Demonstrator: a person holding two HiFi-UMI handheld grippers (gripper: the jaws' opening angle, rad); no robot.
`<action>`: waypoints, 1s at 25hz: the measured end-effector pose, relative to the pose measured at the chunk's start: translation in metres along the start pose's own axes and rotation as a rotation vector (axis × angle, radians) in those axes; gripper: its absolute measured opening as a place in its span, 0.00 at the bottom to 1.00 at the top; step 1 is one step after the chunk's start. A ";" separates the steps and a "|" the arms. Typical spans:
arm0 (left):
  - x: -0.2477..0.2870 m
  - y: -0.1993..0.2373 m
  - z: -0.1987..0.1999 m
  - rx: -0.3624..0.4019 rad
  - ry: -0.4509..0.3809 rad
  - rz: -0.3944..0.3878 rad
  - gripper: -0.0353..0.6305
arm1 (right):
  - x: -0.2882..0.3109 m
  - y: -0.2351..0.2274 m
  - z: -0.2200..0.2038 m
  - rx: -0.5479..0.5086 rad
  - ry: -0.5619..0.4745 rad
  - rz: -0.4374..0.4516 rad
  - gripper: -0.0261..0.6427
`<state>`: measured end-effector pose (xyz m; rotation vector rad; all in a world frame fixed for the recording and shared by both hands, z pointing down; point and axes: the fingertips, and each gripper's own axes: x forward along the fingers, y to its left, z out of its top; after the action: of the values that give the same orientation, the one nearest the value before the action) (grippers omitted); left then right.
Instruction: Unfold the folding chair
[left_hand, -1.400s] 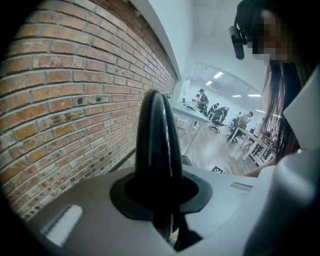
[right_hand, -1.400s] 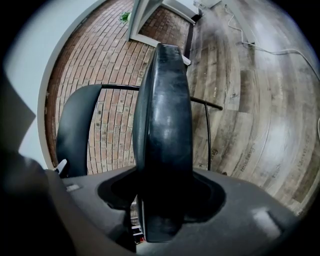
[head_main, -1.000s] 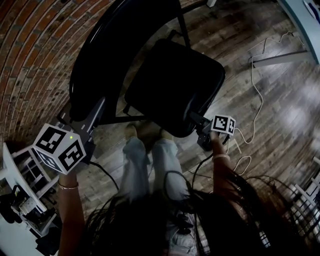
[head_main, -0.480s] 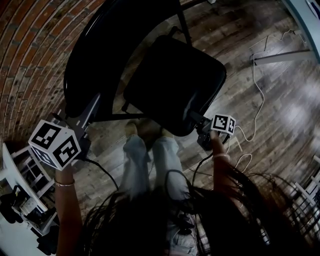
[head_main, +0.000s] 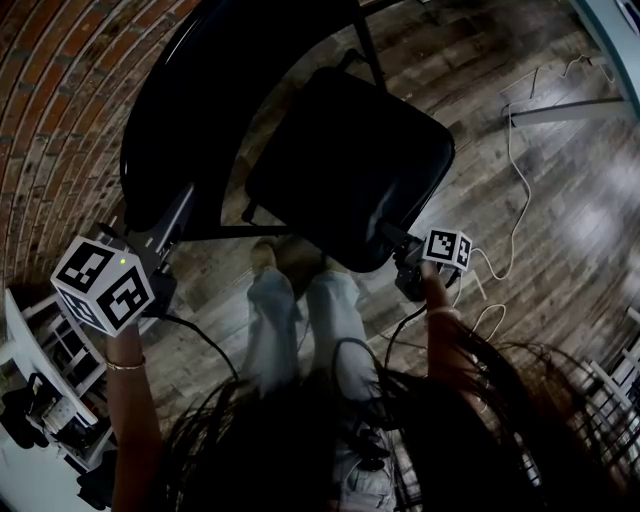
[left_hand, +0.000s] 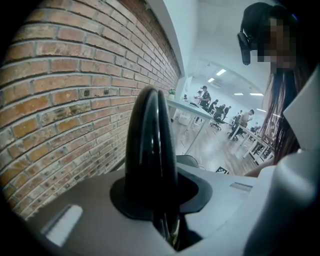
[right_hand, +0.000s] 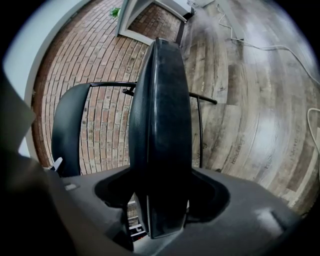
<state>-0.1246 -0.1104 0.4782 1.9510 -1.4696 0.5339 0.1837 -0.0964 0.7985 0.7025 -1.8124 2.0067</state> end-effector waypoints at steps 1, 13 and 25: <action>0.000 0.001 0.000 -0.001 0.001 -0.001 0.16 | 0.000 -0.001 0.000 0.002 0.000 -0.001 0.47; 0.005 0.011 -0.003 -0.012 0.007 -0.017 0.16 | 0.002 -0.012 -0.003 0.028 -0.002 -0.022 0.48; 0.011 0.020 -0.005 -0.023 0.015 -0.028 0.17 | 0.005 -0.023 -0.005 0.044 -0.004 -0.034 0.49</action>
<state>-0.1408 -0.1179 0.4936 1.9433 -1.4310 0.5161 0.1923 -0.0888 0.8201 0.7458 -1.7518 2.0306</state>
